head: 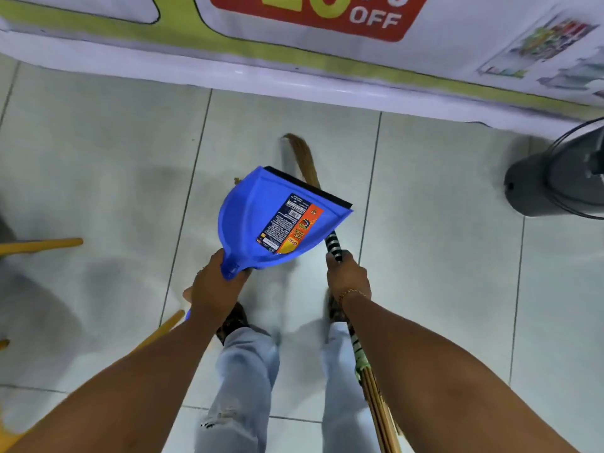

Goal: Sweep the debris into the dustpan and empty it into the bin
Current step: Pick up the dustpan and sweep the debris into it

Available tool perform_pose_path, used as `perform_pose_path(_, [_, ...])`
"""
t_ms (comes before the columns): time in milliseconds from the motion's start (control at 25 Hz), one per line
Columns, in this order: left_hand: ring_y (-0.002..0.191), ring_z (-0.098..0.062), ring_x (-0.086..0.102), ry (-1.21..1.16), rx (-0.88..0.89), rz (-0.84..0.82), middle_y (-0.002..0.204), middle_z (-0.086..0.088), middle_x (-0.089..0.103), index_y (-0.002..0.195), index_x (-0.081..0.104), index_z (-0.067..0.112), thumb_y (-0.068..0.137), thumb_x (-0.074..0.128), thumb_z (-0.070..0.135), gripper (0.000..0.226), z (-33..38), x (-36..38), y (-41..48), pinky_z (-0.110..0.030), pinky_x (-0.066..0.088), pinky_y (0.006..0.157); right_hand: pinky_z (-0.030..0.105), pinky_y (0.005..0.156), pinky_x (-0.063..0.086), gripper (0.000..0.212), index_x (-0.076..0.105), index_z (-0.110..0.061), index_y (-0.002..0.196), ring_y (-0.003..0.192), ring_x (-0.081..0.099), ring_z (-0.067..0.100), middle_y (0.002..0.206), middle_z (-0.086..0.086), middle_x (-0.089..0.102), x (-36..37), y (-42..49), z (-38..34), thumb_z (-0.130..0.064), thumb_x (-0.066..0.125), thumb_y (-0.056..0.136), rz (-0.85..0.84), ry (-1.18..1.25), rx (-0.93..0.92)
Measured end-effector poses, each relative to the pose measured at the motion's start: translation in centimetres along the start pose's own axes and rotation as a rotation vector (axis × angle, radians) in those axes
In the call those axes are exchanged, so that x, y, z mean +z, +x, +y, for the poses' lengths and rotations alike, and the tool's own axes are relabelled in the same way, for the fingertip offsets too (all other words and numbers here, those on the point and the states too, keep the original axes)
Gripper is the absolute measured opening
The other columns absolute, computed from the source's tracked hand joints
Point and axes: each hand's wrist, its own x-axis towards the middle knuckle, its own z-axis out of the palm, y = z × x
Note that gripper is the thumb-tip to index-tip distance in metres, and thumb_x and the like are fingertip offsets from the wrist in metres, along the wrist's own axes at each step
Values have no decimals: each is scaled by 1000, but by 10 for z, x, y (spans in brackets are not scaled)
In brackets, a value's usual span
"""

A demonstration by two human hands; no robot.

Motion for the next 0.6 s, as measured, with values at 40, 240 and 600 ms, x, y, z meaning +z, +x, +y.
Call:
perform_pose_path(40, [86, -27, 53, 32, -13, 23, 90, -4, 62, 101, 54, 16, 82, 61, 36, 28, -15, 1, 14, -35, 36, 77, 36, 85, 44, 39, 50, -11, 124, 109, 58, 36, 117, 19, 62, 14, 6, -6, -37, 39, 97, 8, -1, 10])
perform_pose_path(240, [116, -41, 42, 300, -165, 68, 122, -22, 50, 118, 49, 2, 87, 57, 23, 38, -66, 17, 70, -50, 38, 92, 35, 81, 45, 30, 52, -3, 119, 108, 59, 34, 120, 15, 62, 62, 45, -16, -19, 48, 93, 71, -101, -1])
perform_pose_path(600, [126, -39, 35, 222, -447, 59, 132, -23, 43, 130, 35, 0, 80, 54, -2, 54, -144, 82, 206, -54, 31, 102, 38, 74, 46, 40, 37, -15, 135, 91, 60, 36, 112, 18, 60, 152, 172, 6, -25, 40, 97, 60, -373, -62])
